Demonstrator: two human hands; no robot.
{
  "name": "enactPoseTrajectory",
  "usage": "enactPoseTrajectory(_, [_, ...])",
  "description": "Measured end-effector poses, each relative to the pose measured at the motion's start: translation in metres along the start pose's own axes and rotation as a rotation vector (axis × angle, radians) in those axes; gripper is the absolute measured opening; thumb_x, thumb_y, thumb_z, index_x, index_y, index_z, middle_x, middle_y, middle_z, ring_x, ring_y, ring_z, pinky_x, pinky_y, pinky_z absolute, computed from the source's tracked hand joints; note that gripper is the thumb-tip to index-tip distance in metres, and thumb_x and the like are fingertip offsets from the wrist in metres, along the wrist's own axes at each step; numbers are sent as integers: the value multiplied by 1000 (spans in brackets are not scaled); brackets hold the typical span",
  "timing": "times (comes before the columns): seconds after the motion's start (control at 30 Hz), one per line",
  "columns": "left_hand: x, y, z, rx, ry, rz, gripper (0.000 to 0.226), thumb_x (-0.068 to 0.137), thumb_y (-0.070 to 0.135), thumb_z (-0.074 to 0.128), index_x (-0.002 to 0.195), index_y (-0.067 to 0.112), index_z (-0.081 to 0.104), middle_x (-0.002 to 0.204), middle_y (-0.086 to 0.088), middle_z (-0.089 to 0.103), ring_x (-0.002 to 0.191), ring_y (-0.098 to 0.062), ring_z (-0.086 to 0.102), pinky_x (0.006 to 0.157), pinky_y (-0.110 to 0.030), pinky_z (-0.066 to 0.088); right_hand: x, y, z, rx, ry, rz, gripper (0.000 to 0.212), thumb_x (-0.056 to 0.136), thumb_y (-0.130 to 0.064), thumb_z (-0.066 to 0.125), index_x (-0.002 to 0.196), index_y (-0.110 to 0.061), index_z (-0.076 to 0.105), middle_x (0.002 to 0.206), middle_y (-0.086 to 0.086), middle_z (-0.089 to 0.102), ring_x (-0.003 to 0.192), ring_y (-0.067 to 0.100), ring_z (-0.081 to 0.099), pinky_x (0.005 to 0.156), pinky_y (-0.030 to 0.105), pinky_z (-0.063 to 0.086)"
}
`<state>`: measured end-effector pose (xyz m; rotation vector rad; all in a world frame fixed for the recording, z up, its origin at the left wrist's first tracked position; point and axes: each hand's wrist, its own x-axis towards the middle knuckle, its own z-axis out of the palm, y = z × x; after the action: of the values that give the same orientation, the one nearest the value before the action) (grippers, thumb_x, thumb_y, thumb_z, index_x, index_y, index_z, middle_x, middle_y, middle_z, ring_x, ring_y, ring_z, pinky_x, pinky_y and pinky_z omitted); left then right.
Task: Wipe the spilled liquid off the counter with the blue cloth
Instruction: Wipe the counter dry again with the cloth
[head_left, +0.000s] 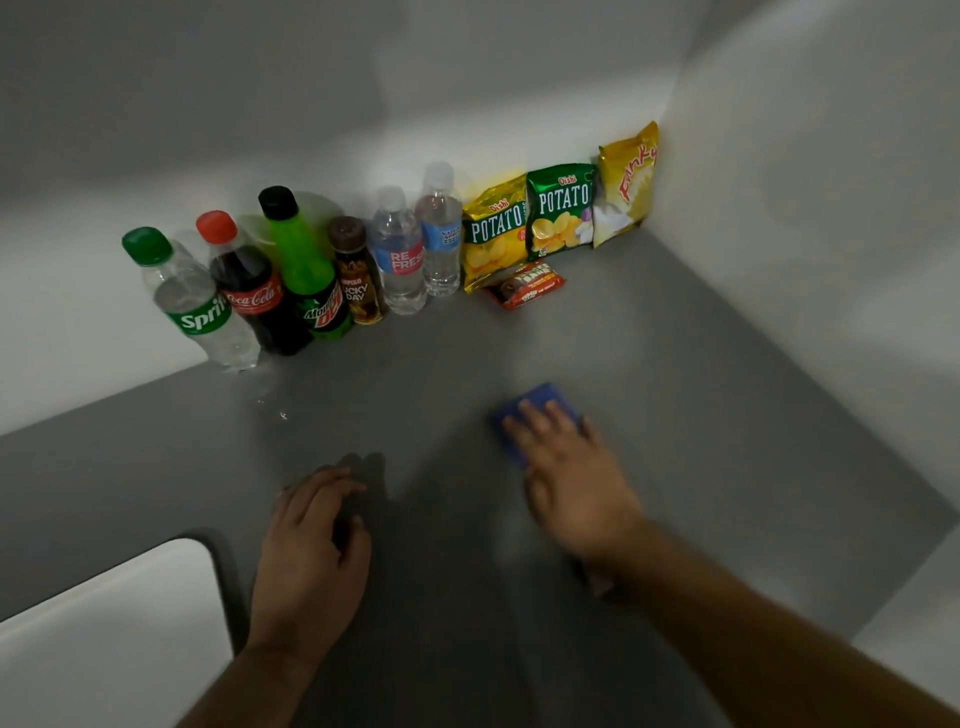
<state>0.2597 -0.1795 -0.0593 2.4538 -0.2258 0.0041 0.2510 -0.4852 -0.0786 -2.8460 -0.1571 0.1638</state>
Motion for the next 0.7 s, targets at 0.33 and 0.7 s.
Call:
enactPoseTrajectory(0.33, [9, -4, -8, -6, -26, -8, 36, 87, 5, 67, 121, 17, 65, 135, 0, 60, 129, -21, 51, 112, -35, 38, 95, 134, -47, -53, 95, 501, 59, 109, -32, 31, 165, -23, 16, 174, 5, 10, 159, 34, 6, 127, 57, 9])
enactPoseTrajectory(0.7, [8, -8, -21, -97, 89, -65, 36, 90, 9, 62, 123, 25, 60, 134, 4, 60, 124, -18, 52, 105, -36, 44, 103, -103, 19, -85, -30, -38, 65, 103, -38, 28, 166, -27, 13, 175, -1, 9, 160, 29, 3, 127, 55, 6])
